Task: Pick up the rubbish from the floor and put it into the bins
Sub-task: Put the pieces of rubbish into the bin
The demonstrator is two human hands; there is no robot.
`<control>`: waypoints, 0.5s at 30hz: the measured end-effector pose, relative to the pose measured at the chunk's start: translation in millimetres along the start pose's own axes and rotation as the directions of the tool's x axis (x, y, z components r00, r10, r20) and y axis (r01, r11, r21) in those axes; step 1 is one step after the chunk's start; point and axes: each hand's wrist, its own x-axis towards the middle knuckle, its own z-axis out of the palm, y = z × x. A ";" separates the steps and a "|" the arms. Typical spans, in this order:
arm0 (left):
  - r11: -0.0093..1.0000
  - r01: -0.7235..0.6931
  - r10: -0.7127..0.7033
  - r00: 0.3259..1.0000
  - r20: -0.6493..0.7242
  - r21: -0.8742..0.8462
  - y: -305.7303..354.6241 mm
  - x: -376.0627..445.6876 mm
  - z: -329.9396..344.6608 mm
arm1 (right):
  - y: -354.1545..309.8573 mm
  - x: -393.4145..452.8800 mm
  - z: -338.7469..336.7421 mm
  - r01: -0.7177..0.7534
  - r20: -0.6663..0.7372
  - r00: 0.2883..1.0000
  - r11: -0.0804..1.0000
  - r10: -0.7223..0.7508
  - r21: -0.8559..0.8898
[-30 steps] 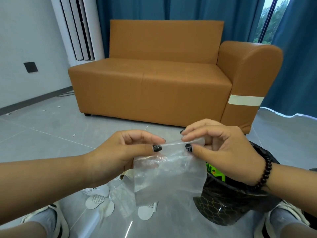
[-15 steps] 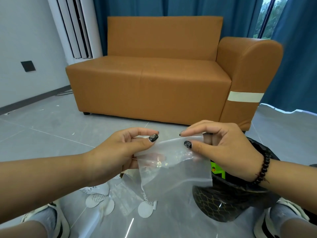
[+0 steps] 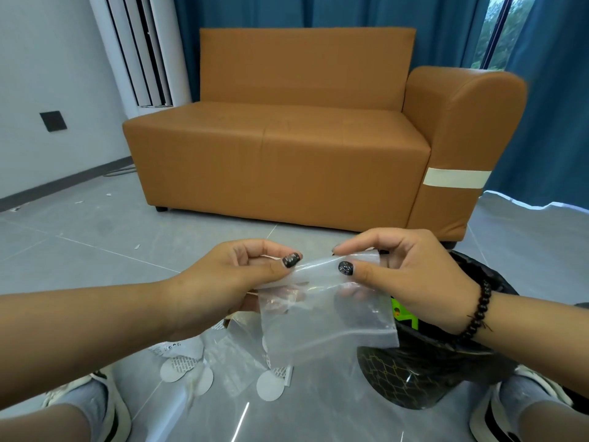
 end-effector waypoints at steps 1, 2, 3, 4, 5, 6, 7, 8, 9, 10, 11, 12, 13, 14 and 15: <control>0.999 0.034 -0.034 0.999 0.033 -0.011 0.1 -0.7 0.8 | 1.2 0.9 0.1 0.021 -0.013 1.000 1.000 -0.020 0.007; 0.998 0.060 -0.059 0.996 0.061 -0.013 -0.3 -1.4 1.5 | 1.7 1.4 0.5 0.046 -0.026 0.999 0.999 -0.046 0.012; 0.997 0.071 -0.070 0.995 0.071 -0.008 -0.5 -1.7 1.8 | 2.0 2.4 0.8 0.075 -0.039 0.996 0.997 -0.075 0.006; 0.998 0.066 -0.066 0.996 0.062 0.004 -0.6 -1.6 1.9 | 1.8 3.6 1.4 0.094 -0.052 0.994 0.996 -0.094 -0.006; 0.998 0.050 -0.051 0.998 0.039 0.023 -0.5 -1.2 2.2 | 1.6 4.6 1.8 0.100 -0.059 0.993 0.995 -0.101 -0.014; 0.999 0.026 -0.026 1.000 0.007 0.048 -1.0 -0.3 2.6 | 1.3 5.5 2.1 0.095 -0.061 0.994 0.995 -0.095 -0.011; 0.997 -0.002 0.004 1.000 -0.026 0.072 -1.1 0.8 3.1 | 1.5 6.3 2.2 0.085 -0.062 0.994 0.996 -0.085 0.000; 0.996 -0.029 0.034 0.998 -0.053 0.089 -1.0 1.5 3.4 | 0.7 6.5 2.2 0.075 -0.062 0.995 0.997 -0.074 0.016; 0.994 -0.052 0.060 0.996 -0.072 0.099 -0.9 1.7 3.3 | 0.6 6.7 2.1 0.064 -0.065 0.996 0.997 -0.062 0.032; 0.992 -0.072 0.081 0.993 -0.086 0.104 -1.1 2.1 3.1 | 0.5 6.4 1.6 0.046 -0.068 0.997 0.998 -0.043 0.037; 0.991 -0.087 0.096 0.991 -0.093 0.103 -1.2 2.2 2.8 | -0.3 5.7 1.4 0.025 -0.067 0.997 0.999 -0.024 0.024; 0.991 -0.094 0.104 0.990 -0.094 0.100 -1.1 1.8 2.7 | -0.8 4.7 1.2 0.002 -0.063 0.998 1.000 -0.002 -0.005; 0.991 -0.093 0.102 0.991 -0.088 0.098 -0.7 1.6 2.1 | -0.7 4.0 0.5 -0.015 -0.059 0.998 0.999 0.013 -0.035; 0.991 -0.087 0.095 0.993 -0.076 0.103 -0.5 1.8 1.5 | -0.2 3.4 -0.2 -0.022 -0.060 0.998 0.998 0.019 -0.053; 0.991 -0.079 0.086 0.994 -0.063 0.106 -0.4 2.2 0.6 | 0.3 3.2 -0.8 -0.017 -0.066 0.998 0.998 0.013 -0.057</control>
